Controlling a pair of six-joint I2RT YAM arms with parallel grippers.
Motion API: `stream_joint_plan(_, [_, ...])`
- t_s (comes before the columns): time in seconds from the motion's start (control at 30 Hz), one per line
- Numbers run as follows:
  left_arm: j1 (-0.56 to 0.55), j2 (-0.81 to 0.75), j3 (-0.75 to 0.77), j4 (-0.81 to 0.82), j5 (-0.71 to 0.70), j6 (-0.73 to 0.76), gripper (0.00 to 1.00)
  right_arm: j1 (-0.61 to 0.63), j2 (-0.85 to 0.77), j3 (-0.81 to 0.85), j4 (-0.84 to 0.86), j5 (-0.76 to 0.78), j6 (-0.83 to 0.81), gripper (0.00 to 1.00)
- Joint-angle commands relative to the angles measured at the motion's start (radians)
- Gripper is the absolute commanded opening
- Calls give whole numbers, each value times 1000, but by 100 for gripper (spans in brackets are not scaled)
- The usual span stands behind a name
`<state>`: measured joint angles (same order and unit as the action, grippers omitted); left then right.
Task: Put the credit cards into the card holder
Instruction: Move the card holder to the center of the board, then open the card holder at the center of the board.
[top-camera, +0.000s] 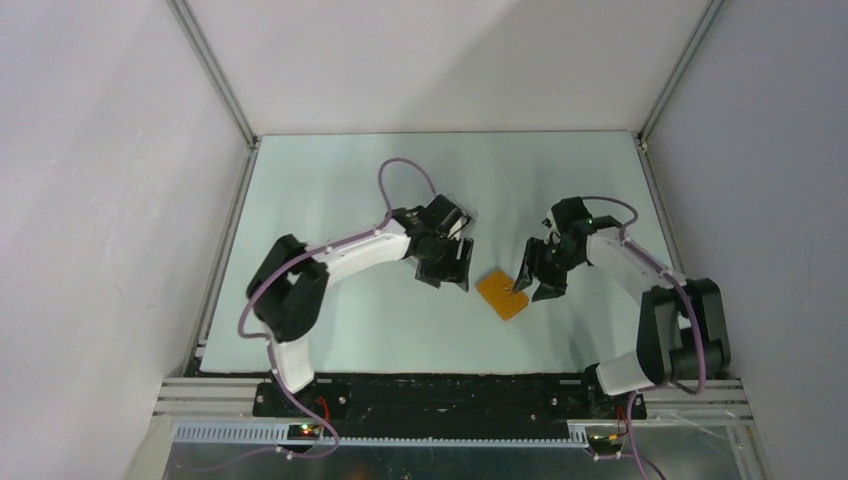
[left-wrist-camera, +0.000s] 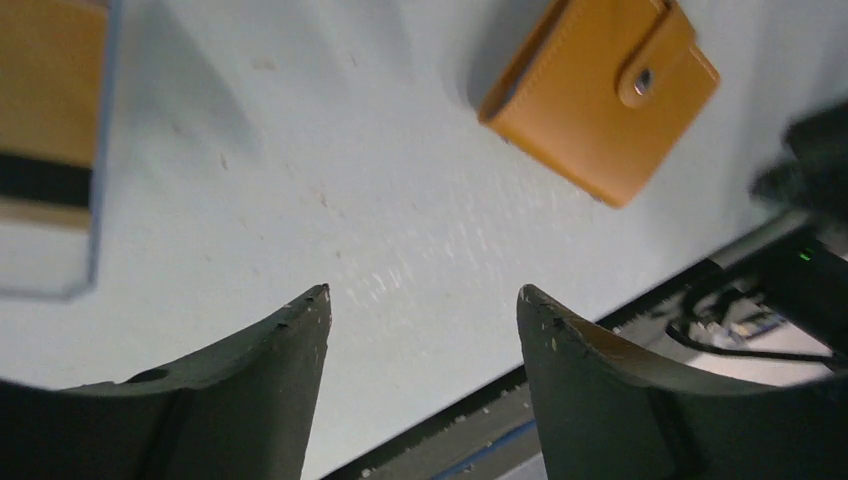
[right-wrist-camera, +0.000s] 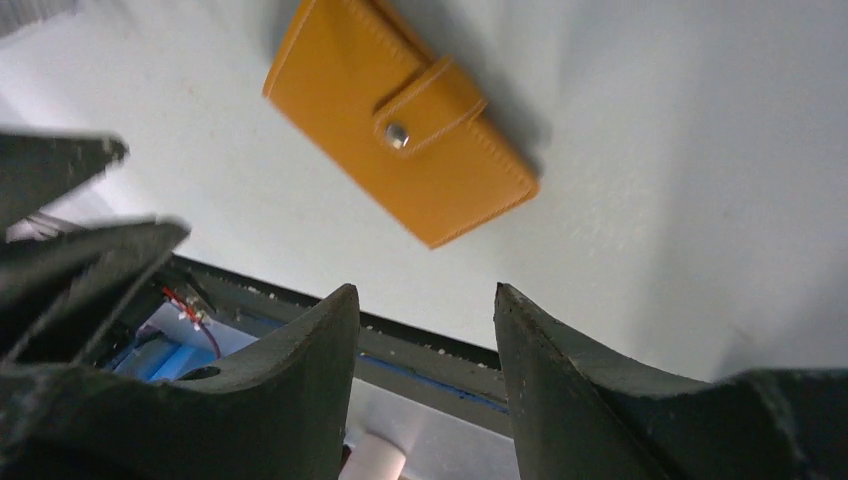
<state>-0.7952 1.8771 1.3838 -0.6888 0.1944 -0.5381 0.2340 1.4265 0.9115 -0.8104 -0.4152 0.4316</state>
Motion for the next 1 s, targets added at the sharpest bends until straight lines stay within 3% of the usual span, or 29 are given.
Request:
stream_joint_plan(0.0, [2, -158, -191, 253, 98, -188, 70, -27, 132, 87, -5, 61, -79, 56])
stream_joint_plan(0.23, [13, -178, -528, 889, 228, -540, 63, -5, 294, 136, 12, 73, -129, 51])
stream_joint_plan(0.3, [13, -154, -553, 947, 220, -568, 61, 13, 312, 135, 12, 83, -143, 50])
stream_joint_plan(0.67, [20, -126, -615, 960, 93, -575, 48, 233, 312, 135, -18, 173, -162, 46])
stream_joint_plan(0.97, [18, -63, -469, 726, 12, -492, 49, 222, 152, 135, 40, 212, -122, 51])
